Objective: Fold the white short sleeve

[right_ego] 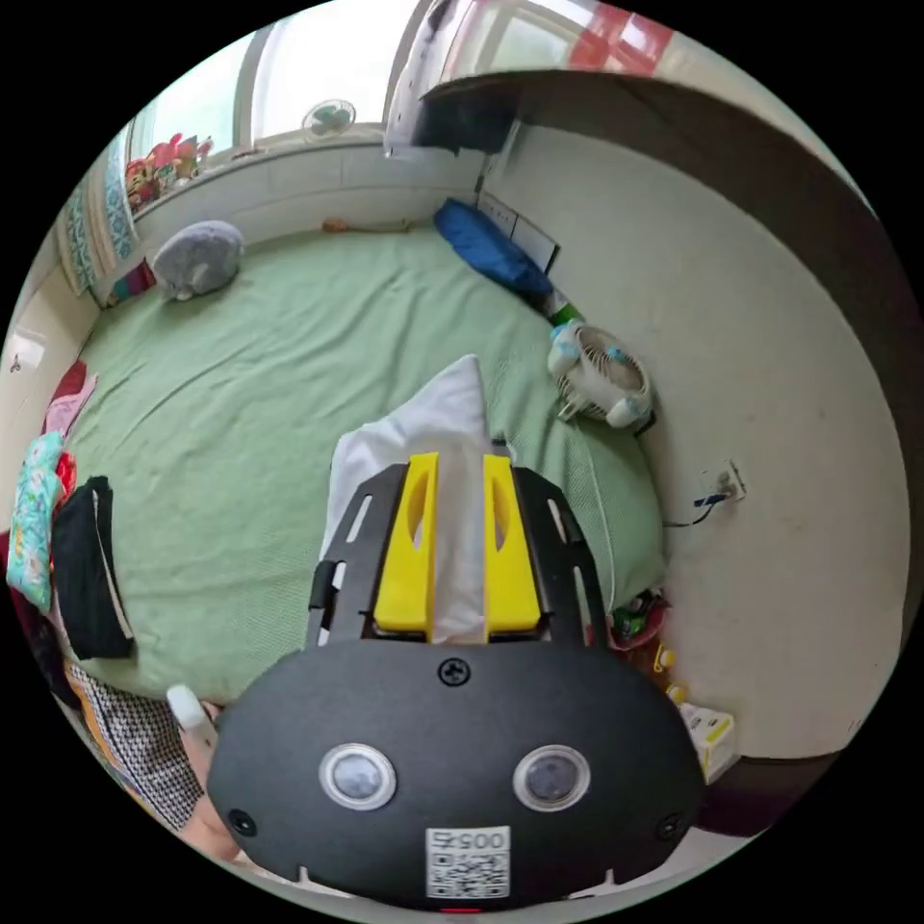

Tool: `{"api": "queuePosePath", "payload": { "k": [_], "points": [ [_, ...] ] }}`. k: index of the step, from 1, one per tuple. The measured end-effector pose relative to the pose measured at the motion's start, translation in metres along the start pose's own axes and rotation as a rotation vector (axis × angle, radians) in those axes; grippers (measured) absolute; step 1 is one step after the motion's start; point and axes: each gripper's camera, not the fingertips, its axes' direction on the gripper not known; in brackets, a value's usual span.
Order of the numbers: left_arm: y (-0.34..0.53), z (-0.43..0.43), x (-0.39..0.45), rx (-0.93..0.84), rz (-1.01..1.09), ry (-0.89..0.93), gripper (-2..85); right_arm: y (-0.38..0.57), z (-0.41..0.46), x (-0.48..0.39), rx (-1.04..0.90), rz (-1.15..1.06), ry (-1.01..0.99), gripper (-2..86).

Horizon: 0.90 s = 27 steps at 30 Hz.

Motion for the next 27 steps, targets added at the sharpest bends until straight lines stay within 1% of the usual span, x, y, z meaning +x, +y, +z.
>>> {"api": "queuePosePath", "payload": {
  "k": [2,6,9,12,13,17,19,20,21,27],
  "points": [
    [0.002,0.017,0.001,-0.021,0.008,0.01,4.7,0.021,0.032,0.006,-0.036,-0.042,-0.018,7.4],
    [0.0,0.012,0.009,0.011,0.071,0.026,4.8,0.081,0.095,0.03,-0.175,-0.135,-0.054,9.8],
    [-0.009,0.012,0.014,-0.008,0.08,0.026,4.7,0.112,0.119,0.052,-0.23,-0.114,-0.121,11.0],
    [-0.013,0.013,0.023,-0.012,0.109,0.001,4.8,0.125,0.132,0.063,-0.242,-0.077,-0.231,11.1],
    [-0.013,0.013,0.025,-0.015,0.114,-0.006,4.8,0.125,0.135,0.064,-0.243,-0.078,-0.24,10.9],
    [-0.016,0.016,0.035,-0.038,0.11,-0.031,4.9,0.12,0.162,0.061,-0.301,-0.031,-0.261,9.0],
    [-0.018,0.018,0.041,-0.073,0.115,-0.059,5.1,0.116,0.17,0.057,-0.308,-0.015,-0.254,6.5],
    [-0.018,0.018,0.045,-0.09,0.119,-0.095,5.2,0.114,0.172,0.056,-0.311,0.006,-0.26,3.8],
    [-0.019,0.018,0.05,-0.104,0.128,-0.122,5.3,0.111,0.171,0.054,-0.307,0.021,-0.262,0.4],
    [-0.025,-0.011,0.077,-0.112,0.155,-0.14,4.8,0.096,0.13,0.051,-0.276,-0.066,-0.181,-1.2]
  ]
}}
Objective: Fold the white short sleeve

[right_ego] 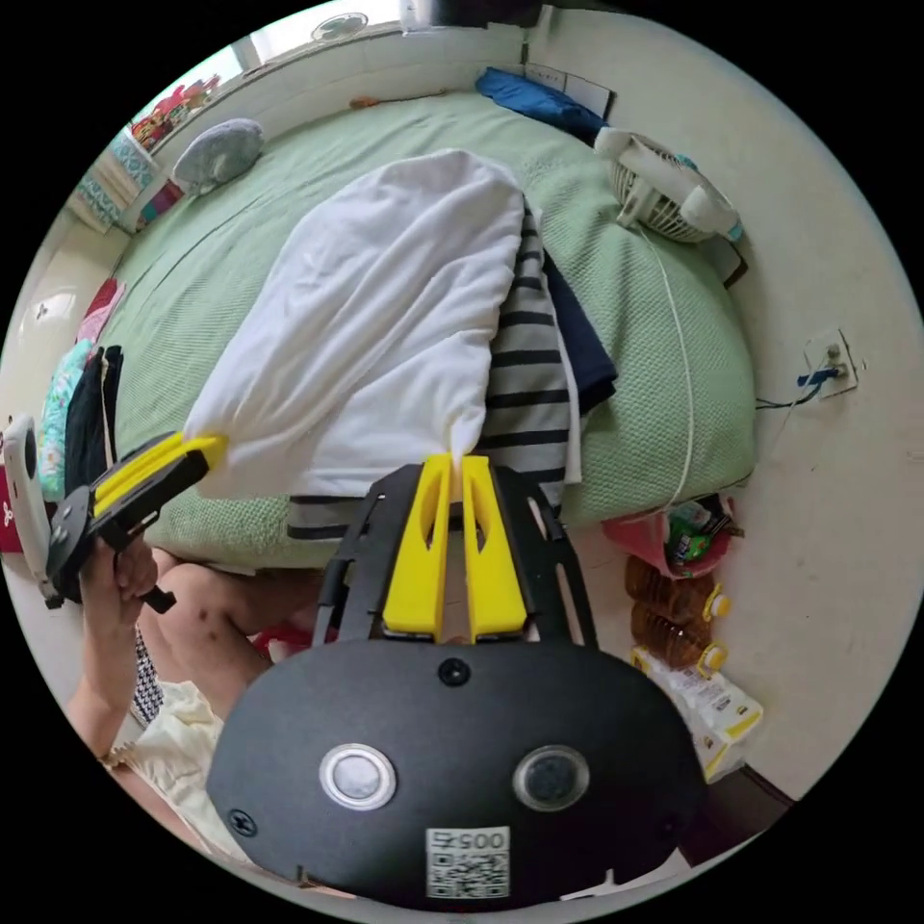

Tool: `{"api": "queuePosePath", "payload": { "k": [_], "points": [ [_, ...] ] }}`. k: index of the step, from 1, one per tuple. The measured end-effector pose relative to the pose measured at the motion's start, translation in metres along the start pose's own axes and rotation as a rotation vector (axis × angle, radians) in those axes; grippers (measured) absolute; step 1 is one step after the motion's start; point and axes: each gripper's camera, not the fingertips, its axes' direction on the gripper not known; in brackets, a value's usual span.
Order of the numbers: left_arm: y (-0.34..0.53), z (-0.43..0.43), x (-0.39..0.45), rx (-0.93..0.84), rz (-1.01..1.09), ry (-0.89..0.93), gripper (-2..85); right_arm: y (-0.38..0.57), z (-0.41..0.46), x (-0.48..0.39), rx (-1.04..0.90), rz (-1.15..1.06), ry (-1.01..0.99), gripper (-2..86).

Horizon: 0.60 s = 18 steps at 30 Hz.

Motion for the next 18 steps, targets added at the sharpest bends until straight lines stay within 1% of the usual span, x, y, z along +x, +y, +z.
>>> {"api": "queuePosePath", "payload": {
  "k": [4,5,6,9,10,11,12,14,16,18],
  "points": [
    [0.005,-0.031,0.016,0.03,0.01,0.057,3.1,0.005,-0.038,0.017,0.001,-0.005,0.095,-1.3],
    [0.011,-0.038,0.022,0.037,0.025,0.092,2.4,0.008,-0.043,0.027,-0.01,0.014,0.117,-1.3],
    [0.017,-0.039,0.029,0.022,0.046,0.125,2.4,0.011,-0.041,0.04,-0.018,0.061,0.091,-1.3],
    [0.039,-0.026,0.035,-0.056,0.063,0.127,2.8,0.02,-0.01,0.06,-0.052,0.186,0.009,-1.0],
    [0.045,-0.021,0.033,-0.083,0.066,0.117,3.0,0.022,0.001,0.061,-0.078,0.206,0.02,-0.9],
    [0.057,-0.015,0.029,-0.127,0.075,0.117,3.2,0.027,0.024,0.058,-0.151,0.207,0.077,-0.9],
    [0.072,-0.014,0.019,-0.151,0.073,0.125,3.2,0.032,0.047,0.051,-0.227,0.188,0.146,-0.9],
    [0.094,-0.021,0.0,-0.162,0.074,0.106,2.8,0.042,0.072,0.033,-0.295,0.119,0.213,-0.9],
    [0.112,-0.036,-0.025,-0.156,0.077,0.07,1.6,0.05,0.081,0.007,-0.288,0.032,0.242,-1.1],
    [0.133,-0.065,-0.067,-0.124,0.038,-0.001,0.6,0.055,0.077,-0.043,-0.237,-0.095,0.19,-1.2]
  ]
}}
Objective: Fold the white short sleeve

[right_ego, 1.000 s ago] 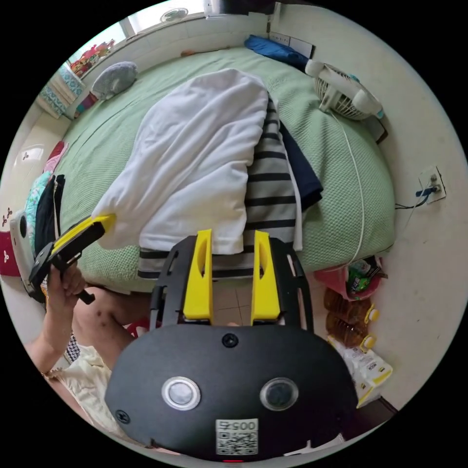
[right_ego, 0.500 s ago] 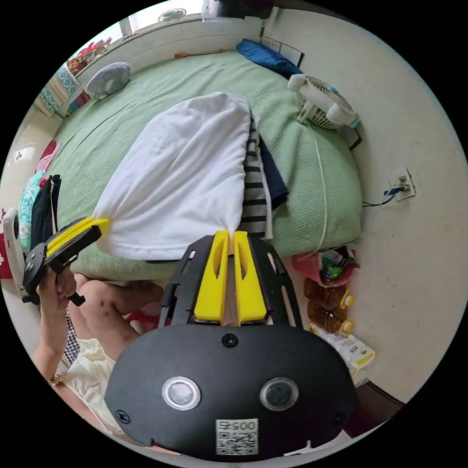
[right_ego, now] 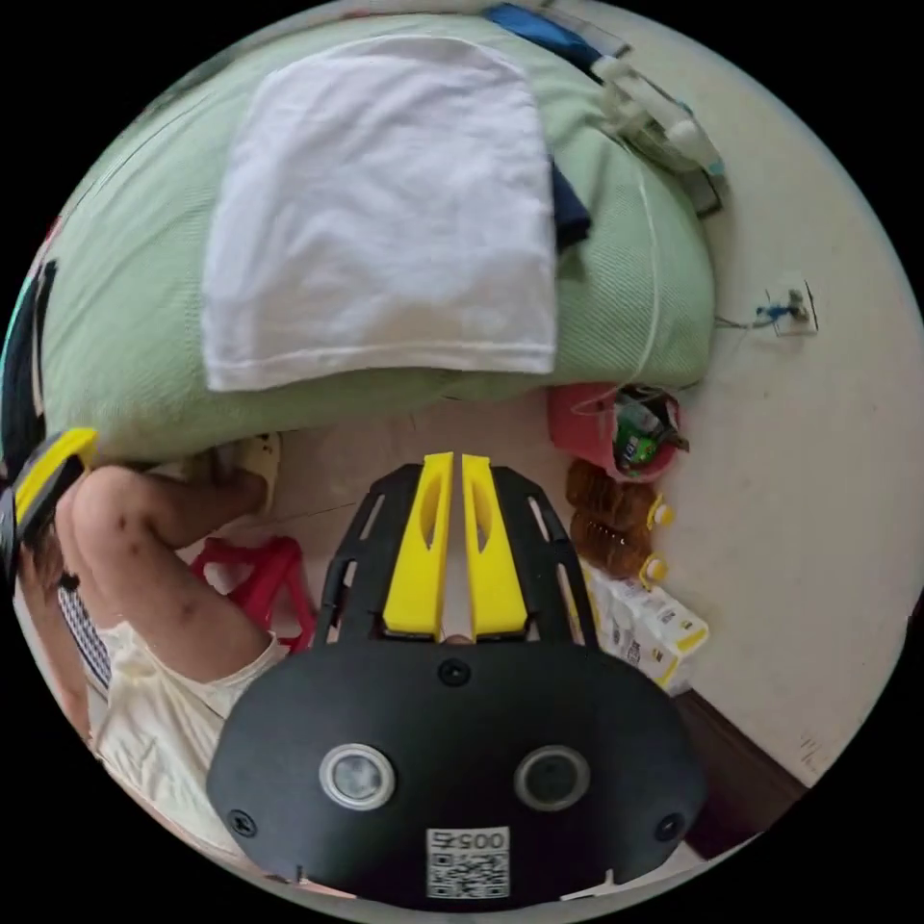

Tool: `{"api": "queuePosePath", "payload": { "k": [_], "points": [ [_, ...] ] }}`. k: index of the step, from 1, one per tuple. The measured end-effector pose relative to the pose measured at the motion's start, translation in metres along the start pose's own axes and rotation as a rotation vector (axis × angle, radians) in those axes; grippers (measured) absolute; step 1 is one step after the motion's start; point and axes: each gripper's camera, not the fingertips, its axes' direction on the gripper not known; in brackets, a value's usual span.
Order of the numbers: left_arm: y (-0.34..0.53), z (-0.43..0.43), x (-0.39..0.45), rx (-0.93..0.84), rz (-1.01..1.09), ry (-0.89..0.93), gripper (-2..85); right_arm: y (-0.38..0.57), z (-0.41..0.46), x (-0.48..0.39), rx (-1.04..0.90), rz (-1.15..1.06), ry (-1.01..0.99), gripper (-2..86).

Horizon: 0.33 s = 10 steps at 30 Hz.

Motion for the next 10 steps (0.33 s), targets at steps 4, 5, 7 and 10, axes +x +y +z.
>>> {"api": "queuePosePath", "payload": {
  "k": [4,5,7,10],
  "points": [
    [0.039,-0.042,-0.068,0.05,-0.129,-0.134,0.9,-0.01,-0.027,-0.11,0.083,-0.249,-0.069,-1.0],
    [0.053,-0.057,-0.09,0.068,-0.179,-0.175,1.5,-0.016,-0.035,-0.152,0.111,-0.327,-0.09,-1.0],
    [0.078,-0.078,-0.122,0.079,-0.272,-0.224,3.0,-0.025,-0.044,-0.218,0.156,-0.427,-0.148,-1.0],
    [0.128,-0.109,-0.17,0.075,-0.389,-0.281,4.4,-0.041,-0.048,-0.324,0.191,-0.559,-0.261,-1.0]
  ]
}}
